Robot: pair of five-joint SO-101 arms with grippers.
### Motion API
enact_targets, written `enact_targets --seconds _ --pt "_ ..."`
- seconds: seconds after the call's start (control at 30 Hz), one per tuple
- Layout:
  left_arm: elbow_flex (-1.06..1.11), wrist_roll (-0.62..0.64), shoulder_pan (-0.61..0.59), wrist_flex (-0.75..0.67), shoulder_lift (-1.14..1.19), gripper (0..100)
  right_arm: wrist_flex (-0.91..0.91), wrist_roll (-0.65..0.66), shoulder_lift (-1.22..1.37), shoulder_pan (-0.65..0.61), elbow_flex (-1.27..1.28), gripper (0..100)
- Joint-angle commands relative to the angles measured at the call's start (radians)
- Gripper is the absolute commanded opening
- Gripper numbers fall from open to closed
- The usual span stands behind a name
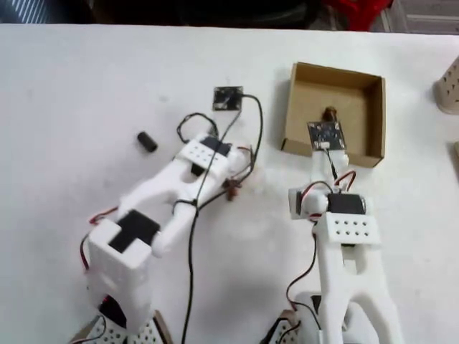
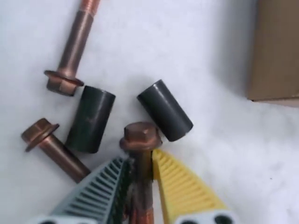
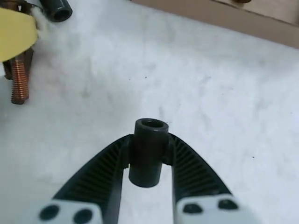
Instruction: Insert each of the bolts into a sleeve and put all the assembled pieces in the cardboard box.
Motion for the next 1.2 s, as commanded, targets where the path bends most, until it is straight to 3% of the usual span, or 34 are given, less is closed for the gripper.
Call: enact_targets --seconds 0.0,0.2,0.3,0.43,0.67,0.83,1.03,1.17 --pt "-0.031 -0.034 0.041 0.063 -0.067 2 -0.004 0.012 -0.007 0.004 -0.005 1.6" --pt "-0.003 -0.091 0.047 0.161 -0.174 2 -0.018 0.012 -0.007 0.005 -0.005 1.6" --pt "0.066 -0.209 0.045 0.161 -0.263 2 -0.018 0.009 -0.007 0.004 -0.005 1.6" --pt "0.215 -0.276 0.045 0.095 -0.450 2 -0.024 0.012 -0.008 -0.025 -0.003 1.6" --pt "0.597 -0.393 -0.073 -0.167 -0.811 2 -0.139 0.012 -0.019 -0.205 0.081 1.6" --pt "0.678 -0.391 -0.165 -0.180 -0.940 2 -0.300 0.012 -0.041 -0.351 0.153 1.6" --pt "0.689 -0.391 -0.275 -0.181 -0.943 2 -0.403 0.005 -0.197 -0.484 0.236 1.7" --pt "0.689 -0.391 -0.354 -0.192 -0.943 2 -0.570 0.003 -0.295 -0.553 0.368 1.7"
